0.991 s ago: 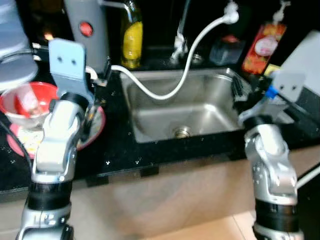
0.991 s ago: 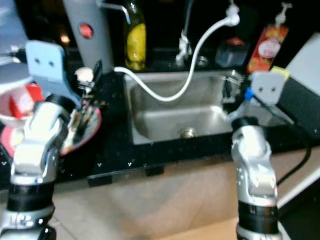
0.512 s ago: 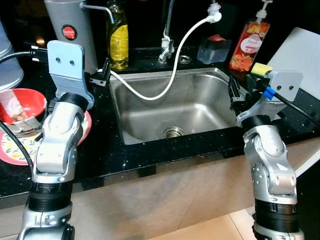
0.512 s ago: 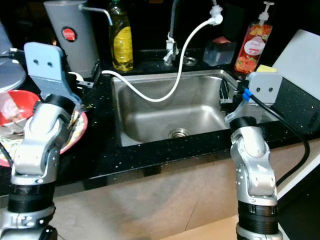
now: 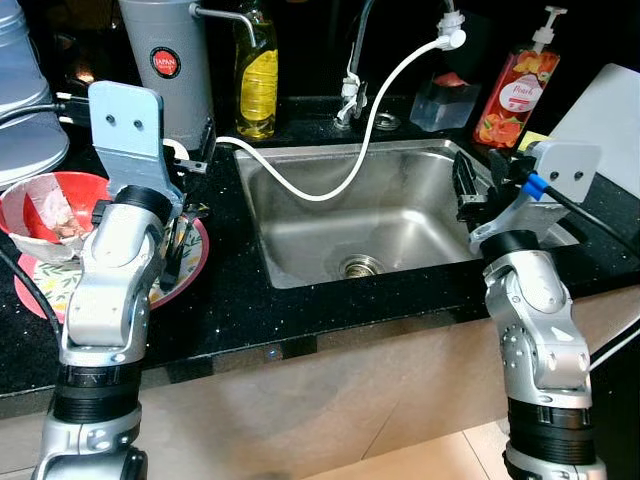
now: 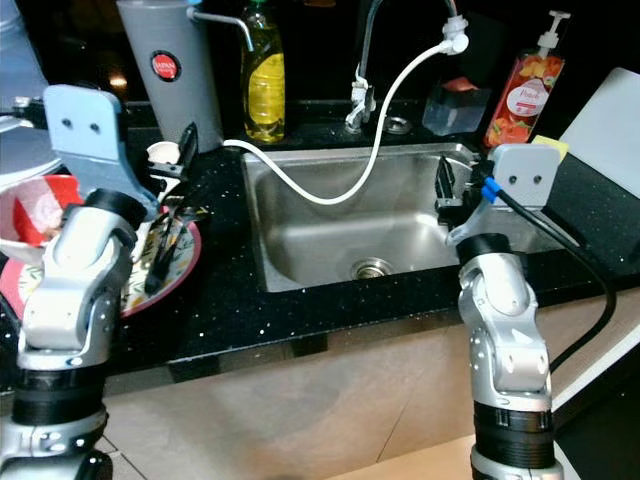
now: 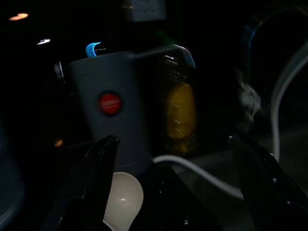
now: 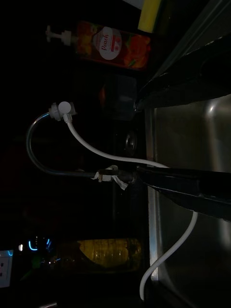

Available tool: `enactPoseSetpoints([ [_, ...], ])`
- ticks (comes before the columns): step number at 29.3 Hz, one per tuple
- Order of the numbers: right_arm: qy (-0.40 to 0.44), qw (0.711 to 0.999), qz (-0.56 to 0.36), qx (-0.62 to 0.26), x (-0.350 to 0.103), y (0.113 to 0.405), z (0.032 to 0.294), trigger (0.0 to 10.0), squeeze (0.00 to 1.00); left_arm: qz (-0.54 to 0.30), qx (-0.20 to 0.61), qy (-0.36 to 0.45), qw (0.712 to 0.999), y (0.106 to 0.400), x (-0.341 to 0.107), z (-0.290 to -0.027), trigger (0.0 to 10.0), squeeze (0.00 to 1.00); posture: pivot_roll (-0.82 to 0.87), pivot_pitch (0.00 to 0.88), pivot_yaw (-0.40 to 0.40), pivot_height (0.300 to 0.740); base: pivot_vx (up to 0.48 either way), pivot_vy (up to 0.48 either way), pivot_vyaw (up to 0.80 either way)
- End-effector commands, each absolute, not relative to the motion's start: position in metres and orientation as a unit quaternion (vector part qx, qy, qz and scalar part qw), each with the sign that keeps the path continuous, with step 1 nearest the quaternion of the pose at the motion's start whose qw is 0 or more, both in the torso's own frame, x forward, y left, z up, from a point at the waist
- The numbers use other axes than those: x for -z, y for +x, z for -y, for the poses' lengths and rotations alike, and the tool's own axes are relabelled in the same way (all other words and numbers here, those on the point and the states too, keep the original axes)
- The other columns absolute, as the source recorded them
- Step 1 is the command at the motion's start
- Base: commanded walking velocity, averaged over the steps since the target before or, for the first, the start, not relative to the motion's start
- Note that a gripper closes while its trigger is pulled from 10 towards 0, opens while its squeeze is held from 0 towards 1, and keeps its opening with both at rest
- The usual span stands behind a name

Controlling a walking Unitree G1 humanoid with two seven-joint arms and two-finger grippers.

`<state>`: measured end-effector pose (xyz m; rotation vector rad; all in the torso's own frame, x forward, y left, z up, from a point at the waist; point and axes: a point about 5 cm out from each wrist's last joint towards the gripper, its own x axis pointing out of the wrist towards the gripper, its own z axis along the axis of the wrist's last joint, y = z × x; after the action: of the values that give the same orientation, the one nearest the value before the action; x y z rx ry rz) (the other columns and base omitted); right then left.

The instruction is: Kitchen organization

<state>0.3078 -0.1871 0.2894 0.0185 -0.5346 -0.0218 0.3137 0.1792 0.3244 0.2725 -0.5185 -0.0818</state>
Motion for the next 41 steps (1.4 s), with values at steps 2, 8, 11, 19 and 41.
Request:
enactPoseSetpoints([
  [2,0.009,0.963,0.270,0.001,-0.292,0.306,0.184,10.0,0.00,0.231,0.069,0.226,0.944,0.307,-0.325,-0.174,10.0,0.00,-0.11,0.103,-0.062,0.740,0.000,0.000,0.00],
  [8,0.012,0.963,0.269,-0.006,-0.291,0.307,0.181,10.0,0.00,0.145,0.085,0.272,0.947,0.300,-0.322,-0.194,10.0,0.00,-0.09,0.104,-0.062,0.740,0.000,0.000,0.00],
  [11,0.014,0.964,0.265,-0.010,-0.289,0.309,0.179,10.0,0.00,0.088,0.074,0.256,0.960,0.295,-0.323,-0.211,10.0,0.00,-0.08,0.104,-0.060,0.740,0.000,0.000,0.00],
  [19,0.015,0.964,0.264,-0.019,-0.288,0.311,0.174,10.0,0.00,0.007,0.003,0.280,0.960,0.296,-0.316,-0.231,10.0,0.00,-0.08,0.103,-0.047,0.740,0.000,0.000,0.00],
  [41,0.017,0.965,0.262,-0.018,-0.284,0.313,0.173,10.0,0.00,-0.093,-0.042,0.239,0.966,0.300,-0.274,-0.242,10.0,0.00,-0.07,0.094,-0.042,0.740,0.000,0.000,0.00],
])
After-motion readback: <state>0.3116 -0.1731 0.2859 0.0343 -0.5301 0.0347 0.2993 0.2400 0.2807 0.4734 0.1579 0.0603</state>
